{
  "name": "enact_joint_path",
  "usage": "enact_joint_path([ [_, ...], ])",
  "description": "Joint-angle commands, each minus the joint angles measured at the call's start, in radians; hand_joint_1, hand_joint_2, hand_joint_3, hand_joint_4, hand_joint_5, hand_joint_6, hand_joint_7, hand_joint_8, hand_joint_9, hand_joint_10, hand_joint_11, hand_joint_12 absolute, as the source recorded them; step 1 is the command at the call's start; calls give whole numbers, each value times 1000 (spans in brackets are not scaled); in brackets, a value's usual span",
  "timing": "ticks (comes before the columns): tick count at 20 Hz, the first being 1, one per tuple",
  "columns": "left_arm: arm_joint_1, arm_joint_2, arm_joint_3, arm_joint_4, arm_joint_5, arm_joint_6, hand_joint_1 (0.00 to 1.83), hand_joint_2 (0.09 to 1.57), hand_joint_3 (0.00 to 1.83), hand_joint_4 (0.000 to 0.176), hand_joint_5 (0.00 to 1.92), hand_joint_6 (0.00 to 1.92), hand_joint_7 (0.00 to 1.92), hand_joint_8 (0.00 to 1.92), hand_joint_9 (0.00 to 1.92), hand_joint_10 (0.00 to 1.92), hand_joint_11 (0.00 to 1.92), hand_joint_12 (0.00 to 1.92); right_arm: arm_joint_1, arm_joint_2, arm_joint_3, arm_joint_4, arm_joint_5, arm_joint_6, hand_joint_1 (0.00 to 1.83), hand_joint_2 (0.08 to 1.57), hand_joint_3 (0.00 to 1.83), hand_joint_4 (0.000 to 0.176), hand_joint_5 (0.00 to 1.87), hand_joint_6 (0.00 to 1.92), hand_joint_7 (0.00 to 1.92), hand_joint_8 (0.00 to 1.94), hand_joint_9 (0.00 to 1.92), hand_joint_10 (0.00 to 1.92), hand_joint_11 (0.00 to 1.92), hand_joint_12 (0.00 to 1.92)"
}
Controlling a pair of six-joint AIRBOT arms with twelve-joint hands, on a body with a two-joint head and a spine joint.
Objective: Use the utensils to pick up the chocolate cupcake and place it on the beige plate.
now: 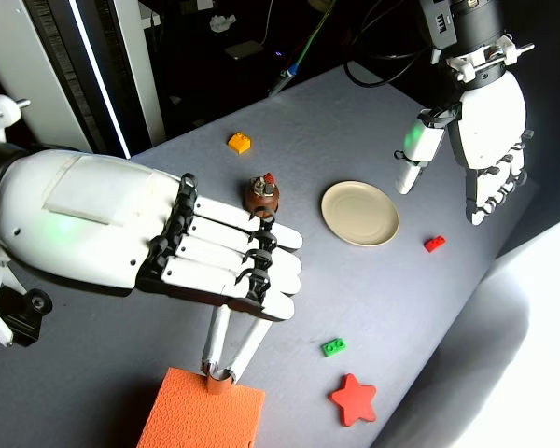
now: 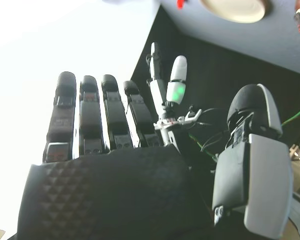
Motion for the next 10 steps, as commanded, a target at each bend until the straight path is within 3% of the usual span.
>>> enact_joint_path([
  [1, -9, 10, 3, 68, -28, 2, 279, 996, 16, 0, 84, 6, 37, 5, 29, 5, 0, 177, 8, 4, 2, 13, 114, -1, 303, 901, 34, 0, 15, 2, 36, 2, 62, 4, 0, 317],
  [5, -9, 10, 3, 67, -28, 2, 276, 1018, 6, 0, 85, 0, 28, 0, 25, 0, 0, 110, -21, 1, 8, -20, 193, -1, 304, 907, 10, 0, 7, 4, 16, 2, 38, 4, 0, 231],
  [7, -8, 8, 4, 68, -28, 2, 261, 1029, 3, 0, 81, 1, 38, 1, 32, 1, 0, 116, -17, -8, 15, -46, 190, 0, 325, 905, 5, 0, 10, 4, 21, 3, 40, 4, 0, 181],
  [10, -8, 9, 4, 68, -28, 3, 264, 1035, 2, 0, 73, 1, 29, 4, 21, 6, 8, 67, 3, -51, 59, -117, 125, 78, 341, 894, 0, 0, 42, 6, 54, 5, 62, 5, 0, 192],
])
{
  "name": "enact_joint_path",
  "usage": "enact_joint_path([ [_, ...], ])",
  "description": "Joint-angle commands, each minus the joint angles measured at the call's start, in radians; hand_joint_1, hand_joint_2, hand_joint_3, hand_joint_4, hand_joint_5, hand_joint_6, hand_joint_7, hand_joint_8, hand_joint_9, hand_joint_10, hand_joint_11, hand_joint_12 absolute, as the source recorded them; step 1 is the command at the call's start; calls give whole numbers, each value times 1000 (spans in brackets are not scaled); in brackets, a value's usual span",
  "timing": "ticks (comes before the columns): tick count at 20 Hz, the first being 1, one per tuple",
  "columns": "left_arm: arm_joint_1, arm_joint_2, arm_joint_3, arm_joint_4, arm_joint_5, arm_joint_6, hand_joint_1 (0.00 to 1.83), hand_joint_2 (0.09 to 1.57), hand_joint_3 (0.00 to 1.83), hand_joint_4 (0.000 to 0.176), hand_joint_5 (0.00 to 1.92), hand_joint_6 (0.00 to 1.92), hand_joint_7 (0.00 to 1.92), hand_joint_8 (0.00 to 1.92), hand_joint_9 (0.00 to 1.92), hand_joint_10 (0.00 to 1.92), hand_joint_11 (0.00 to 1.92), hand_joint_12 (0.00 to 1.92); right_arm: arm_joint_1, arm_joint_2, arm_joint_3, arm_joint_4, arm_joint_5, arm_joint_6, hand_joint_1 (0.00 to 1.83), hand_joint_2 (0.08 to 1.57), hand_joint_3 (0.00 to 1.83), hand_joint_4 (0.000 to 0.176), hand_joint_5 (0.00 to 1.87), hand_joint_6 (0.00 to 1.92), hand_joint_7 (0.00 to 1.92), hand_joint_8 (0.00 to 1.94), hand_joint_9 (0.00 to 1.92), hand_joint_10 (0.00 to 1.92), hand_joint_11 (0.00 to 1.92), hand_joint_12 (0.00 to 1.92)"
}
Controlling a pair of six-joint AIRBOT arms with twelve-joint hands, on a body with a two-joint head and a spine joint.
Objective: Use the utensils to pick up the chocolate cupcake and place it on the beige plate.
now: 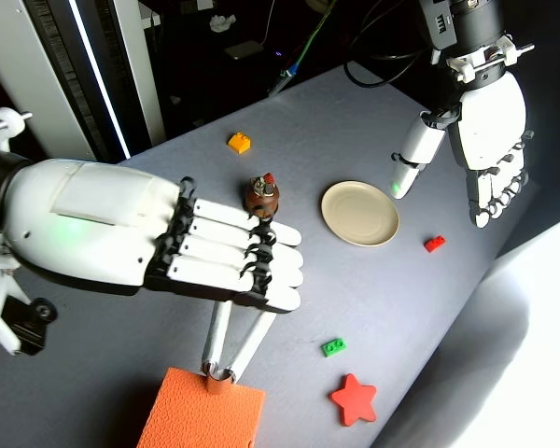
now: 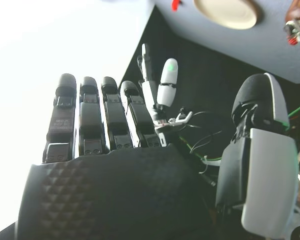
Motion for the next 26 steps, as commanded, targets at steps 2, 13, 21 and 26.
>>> enact_joint_path([
  [2, -8, 8, 4, 68, -28, 1, 249, 1032, 1, 0, 74, 1, 36, 5, 25, 5, 7, 74, 35, -19, 36, -37, 37, 49, 363, 888, 0, 0, 65, 3, 73, 2, 80, 3, 0, 287],
  [13, 0, 5, 3, 86, -28, 0, 315, 1032, 0, 0, 93, 3, 50, 3, 32, 3, 4, 86, 93, -163, 222, -864, 66, 849, 481, 918, 3, 0, 37, 2, 55, 2, 53, 2, 0, 160],
  [21, 2, 5, 2, 87, -32, -3, 297, 1030, 1, 0, 98, 0, 64, 2, 48, 2, 0, 132, 77, -244, 317, -1045, 60, 1066, 517, 895, 0, 0, 56, 5, 75, 4, 63, 3, 0, 179],
  [26, 1, 6, 2, 87, -32, -1, 330, 1028, 0, 0, 95, 1, 49, 1, 32, 1, 0, 126, 79, -267, 349, -1157, 72, 1292, 694, 956, 10, 0, 3, 0, 18, 4, 1, 0, 0, 24],
])
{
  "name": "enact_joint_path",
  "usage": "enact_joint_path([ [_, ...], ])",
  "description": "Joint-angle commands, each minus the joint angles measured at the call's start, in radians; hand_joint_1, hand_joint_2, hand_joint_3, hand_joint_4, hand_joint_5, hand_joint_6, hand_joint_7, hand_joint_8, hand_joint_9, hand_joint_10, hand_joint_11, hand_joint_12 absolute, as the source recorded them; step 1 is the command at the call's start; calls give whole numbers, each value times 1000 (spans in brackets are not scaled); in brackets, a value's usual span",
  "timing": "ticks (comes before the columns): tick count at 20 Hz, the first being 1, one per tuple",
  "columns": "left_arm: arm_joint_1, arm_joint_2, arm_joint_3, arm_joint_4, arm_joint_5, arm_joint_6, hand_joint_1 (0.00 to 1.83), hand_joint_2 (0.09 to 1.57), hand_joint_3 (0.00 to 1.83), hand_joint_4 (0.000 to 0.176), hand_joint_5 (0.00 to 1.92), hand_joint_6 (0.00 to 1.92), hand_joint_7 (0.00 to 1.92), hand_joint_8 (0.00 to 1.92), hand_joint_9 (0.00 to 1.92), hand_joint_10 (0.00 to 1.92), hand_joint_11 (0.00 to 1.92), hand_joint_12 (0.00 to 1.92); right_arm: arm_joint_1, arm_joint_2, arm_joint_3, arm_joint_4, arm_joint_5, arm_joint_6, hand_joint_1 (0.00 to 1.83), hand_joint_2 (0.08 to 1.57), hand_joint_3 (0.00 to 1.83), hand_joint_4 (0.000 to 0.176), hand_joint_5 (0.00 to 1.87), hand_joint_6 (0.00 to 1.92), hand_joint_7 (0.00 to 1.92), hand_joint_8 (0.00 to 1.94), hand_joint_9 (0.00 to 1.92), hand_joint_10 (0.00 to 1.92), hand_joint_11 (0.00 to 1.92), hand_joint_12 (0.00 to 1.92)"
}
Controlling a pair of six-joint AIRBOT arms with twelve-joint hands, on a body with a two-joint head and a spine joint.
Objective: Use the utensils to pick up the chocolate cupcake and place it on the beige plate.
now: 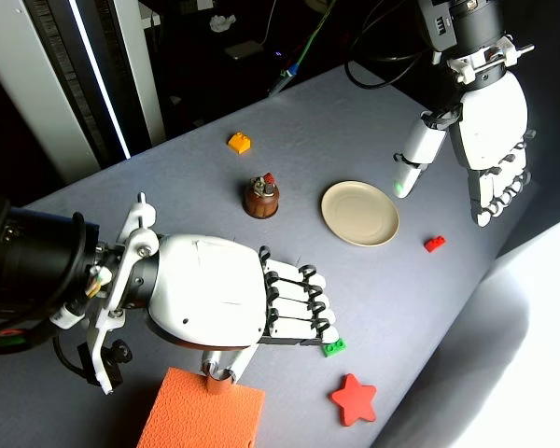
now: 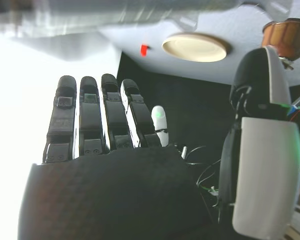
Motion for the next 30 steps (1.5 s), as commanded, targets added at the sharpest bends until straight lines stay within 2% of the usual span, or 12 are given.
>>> enact_joint_path([
  [1, -5, 7, 2, 69, -28, 2, 330, 1028, 0, 0, 95, 1, 49, 1, 32, 1, 0, 126, 13, 2, 5, 35, -2, 18, 694, 956, 10, 0, 3, 0, 18, 4, 1, 0, 0, 24],
  [5, -7, 6, 3, 64, -27, 1, 319, 1048, 4, 0, 66, 0, 23, 0, 11, 1, 0, 59, 15, -2, 5, 34, -42, 41, 700, 980, 12, 0, 1, 0, 16, 3, 19, 7, 29, 40],
  [8, -8, 6, 4, 64, -25, 1, 339, 1034, 0, 0, 100, 1, 55, 1, 42, 1, 0, 154, 2, -10, 5, -2, -69, 56, 724, 983, 8, 0, 8, 2, 15, 1, 16, 3, 4, 39],
  [10, -8, 5, 4, 64, -24, 1, 310, 1047, 1, 0, 90, 1, 55, 1, 43, 3, 0, 143, 0, -16, 4, -101, -69, 145, 730, 992, 10, 0, 1, 0, 3, 0, 10, 0, 2, 46],
  [11, -8, 5, 4, 64, -24, 1, 329, 1039, 0, 0, 96, 0, 61, 0, 49, 0, 0, 202, -2, -17, 5, -120, -68, 151, 744, 999, 1, 0, 31, 1, 28, 0, 31, 0, 0, 109],
  [13, -8, 5, 4, 64, -24, 1, 320, 1040, 0, 0, 84, 1, 50, 1, 41, 1, 0, 166, -3, -18, 5, -147, -68, 162, 772, 1005, 2, 0, 30, 0, 25, 0, 29, 0, 0, 118],
  [15, -8, 5, 4, 64, -24, 1, 318, 1038, 0, 0, 85, 2, 52, 2, 48, 3, 0, 163, -1, -20, 4, -229, -68, 246, 756, 1025, 5, 0, 17, 1, 15, 0, 17, 0, 0, 58],
  [17, -9, 5, 5, 64, -24, 1, 338, 1033, 0, 0, 101, 3, 64, 3, 63, 4, 0, 216, -1, -21, 4, -238, -67, 248, 832, 1013, 0, 0, 37, 12, 27, 9, 18, 6, 8, 6],
  [18, -9, 5, 5, 64, -24, 1, 356, 1034, 0, 0, 95, 1, 54, 3, 48, 4, 0, 154, -1, -21, 4, -247, -67, 248, 852, 1016, 0, 0, 36, 10, 28, 8, 16, 5, 30, 14],
  [23, -9, 5, 5, 64, -24, 1, 324, 1038, 2, 0, 101, 2, 55, 0, 48, 1, 0, 164, -1, -25, 4, -265, -102, 243, 831, 1036, 5, 0, 42, 6, 27, 3, 7, 0, 23, 17],
  [28, -10, 5, 5, 64, -24, 1, 344, 1043, 0, 0, 106, 4, 59, 3, 52, 3, 0, 158, -21, -33, 4, -265, -132, 205, 891, 1032, 1, 0, 99, 15, 69, 11, 39, 9, 36, 37],
  [30, -11, 5, 5, 64, -24, 1, 340, 1028, 0, 0, 111, 2, 75, 3, 70, 4, 0, 229, -29, -37, 4, -265, -147, 189, 923, 1007, 1, 0, 145, 6, 122, 7, 83, 4, 0, 273],
])
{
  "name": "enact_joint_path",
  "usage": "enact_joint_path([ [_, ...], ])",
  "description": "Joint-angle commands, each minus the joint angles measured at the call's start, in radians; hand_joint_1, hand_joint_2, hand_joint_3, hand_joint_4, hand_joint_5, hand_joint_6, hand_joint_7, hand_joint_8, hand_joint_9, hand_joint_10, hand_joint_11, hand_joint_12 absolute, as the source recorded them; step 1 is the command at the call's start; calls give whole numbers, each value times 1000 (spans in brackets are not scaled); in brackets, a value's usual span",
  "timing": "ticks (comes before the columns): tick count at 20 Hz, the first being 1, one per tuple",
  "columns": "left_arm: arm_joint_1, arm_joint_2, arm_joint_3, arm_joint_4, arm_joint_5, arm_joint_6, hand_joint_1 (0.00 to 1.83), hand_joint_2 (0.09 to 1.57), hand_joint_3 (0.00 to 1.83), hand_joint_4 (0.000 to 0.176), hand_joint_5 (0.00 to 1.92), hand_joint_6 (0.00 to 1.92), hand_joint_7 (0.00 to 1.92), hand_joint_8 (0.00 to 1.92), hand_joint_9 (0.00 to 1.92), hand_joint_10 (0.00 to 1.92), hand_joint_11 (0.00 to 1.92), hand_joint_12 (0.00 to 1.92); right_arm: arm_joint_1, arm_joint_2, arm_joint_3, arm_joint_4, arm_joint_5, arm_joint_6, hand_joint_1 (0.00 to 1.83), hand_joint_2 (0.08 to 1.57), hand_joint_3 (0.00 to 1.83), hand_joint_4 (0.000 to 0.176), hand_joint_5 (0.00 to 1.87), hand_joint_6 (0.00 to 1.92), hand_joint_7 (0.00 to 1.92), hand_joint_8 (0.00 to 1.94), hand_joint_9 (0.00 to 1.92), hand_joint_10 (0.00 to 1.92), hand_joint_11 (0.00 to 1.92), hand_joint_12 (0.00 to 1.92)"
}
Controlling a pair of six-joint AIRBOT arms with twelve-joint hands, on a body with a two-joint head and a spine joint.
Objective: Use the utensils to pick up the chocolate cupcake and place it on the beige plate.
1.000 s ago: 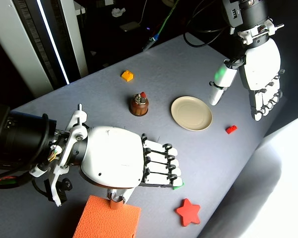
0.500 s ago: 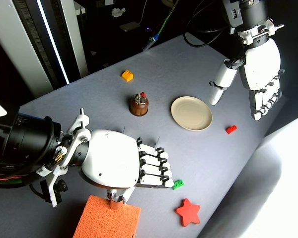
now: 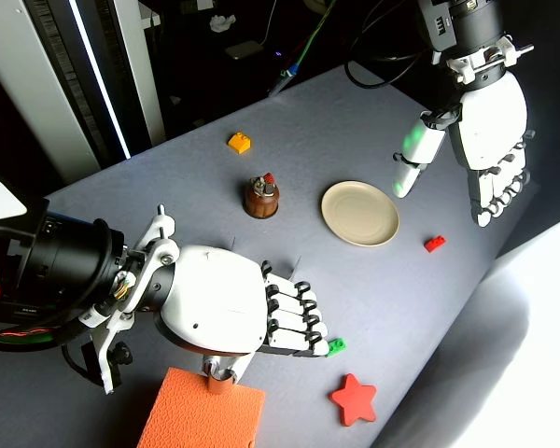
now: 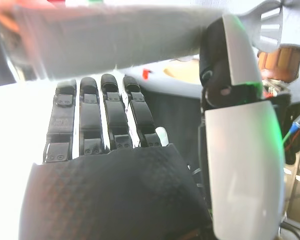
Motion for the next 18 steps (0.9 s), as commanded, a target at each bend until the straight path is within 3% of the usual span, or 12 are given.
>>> enact_joint_path([
  [1, -11, 5, 5, 65, -27, 1, 340, 1028, 0, 0, 111, 2, 75, 3, 70, 4, 0, 229, 6, 2, 3, 16, -48, -11, 923, 1007, 1, 0, 145, 6, 122, 7, 83, 4, 0, 273],
  [4, -11, 5, 5, 64, -27, 1, 391, 1017, 0, 0, 134, 5, 97, 5, 80, 3, 0, 243, -1, -7, 3, 16, -70, -36, 937, 1004, 0, 0, 203, 8, 183, 8, 132, 8, 0, 388],
  [7, -13, 5, 5, 60, -27, 1, 357, 1024, 1, 0, 122, 2, 90, 2, 75, 2, 0, 242, -3, -8, 3, 16, -73, -36, 921, 1004, 0, 0, 257, 13, 226, 8, 162, 7, 0, 299],
  [11, -15, 5, 5, 59, -26, 1, 386, 1020, 0, 0, 136, 4, 91, 2, 70, 4, 0, 236, -16, -10, 3, 16, -73, -36, 936, 1004, 5, 0, 262, 1, 245, 2, 195, 6, 0, 416],
  [13, -15, 5, 6, 59, -26, 1, 345, 1037, 4, 0, 132, 0, 88, 0, 70, 1, 0, 217, -22, -13, 3, 16, -86, -36, 907, 1030, 6, 0, 256, 1, 253, 1, 207, 4, 0, 504],
  [15, -15, 5, 6, 58, -26, 1, 350, 1028, 0, 0, 155, 2, 112, 2, 95, 3, 0, 279, -25, -16, 3, 16, -93, -36, 939, 1018, 0, 0, 305, 12, 285, 7, 251, 11, 0, 715],
  [18, -15, 5, 6, 58, -26, 1, 346, 1041, 4, 0, 128, 1, 80, 2, 63, 1, 0, 195, -25, -16, 3, 16, -95, -36, 947, 1008, 0, 0, 324, 11, 312, 9, 274, 12, 0, 777],
])
